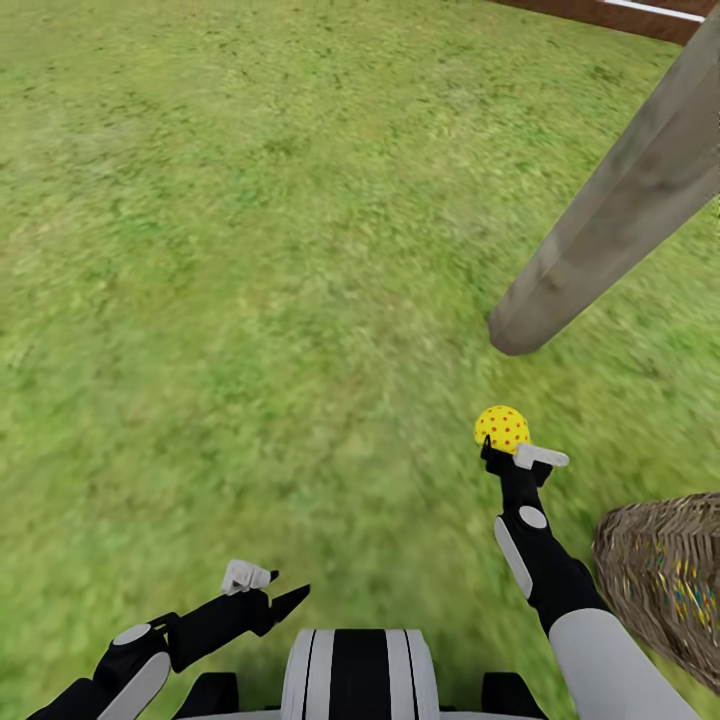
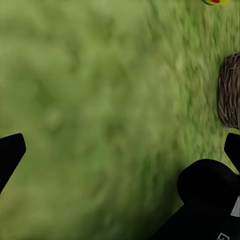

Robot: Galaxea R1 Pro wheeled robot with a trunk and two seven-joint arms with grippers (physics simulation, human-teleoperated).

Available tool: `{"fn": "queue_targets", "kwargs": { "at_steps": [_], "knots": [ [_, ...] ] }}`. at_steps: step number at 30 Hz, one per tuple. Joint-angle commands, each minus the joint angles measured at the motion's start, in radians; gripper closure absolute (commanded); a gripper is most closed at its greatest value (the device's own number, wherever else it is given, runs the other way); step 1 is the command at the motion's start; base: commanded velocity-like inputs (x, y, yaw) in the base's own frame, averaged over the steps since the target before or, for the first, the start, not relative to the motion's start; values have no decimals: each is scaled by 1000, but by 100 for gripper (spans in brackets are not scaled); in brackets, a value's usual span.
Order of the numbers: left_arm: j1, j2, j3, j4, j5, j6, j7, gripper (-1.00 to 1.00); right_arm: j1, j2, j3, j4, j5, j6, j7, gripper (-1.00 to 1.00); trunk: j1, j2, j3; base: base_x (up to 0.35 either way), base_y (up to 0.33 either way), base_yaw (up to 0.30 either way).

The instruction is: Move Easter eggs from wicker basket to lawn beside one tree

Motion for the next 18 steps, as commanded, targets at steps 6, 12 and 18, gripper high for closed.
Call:
{"fn": "queue_targets", "kwargs": {
  "at_steps": [6,12,18],
  "knots": [
    [0,-2,-3,0,10,7,0,-100,0,-1,2,1,-8,-5,-1,-100,0,0,9,0,0,0],
    [0,-2,-3,0,11,7,0,-100,0,-1,2,1,-8,-5,-1,-100,0,0,19,0,0,0],
    [0,-2,-3,0,11,7,0,-100,0,0,2,1,-8,-5,-1,-100,-1,0,32,0,0,0]
  ]
}}
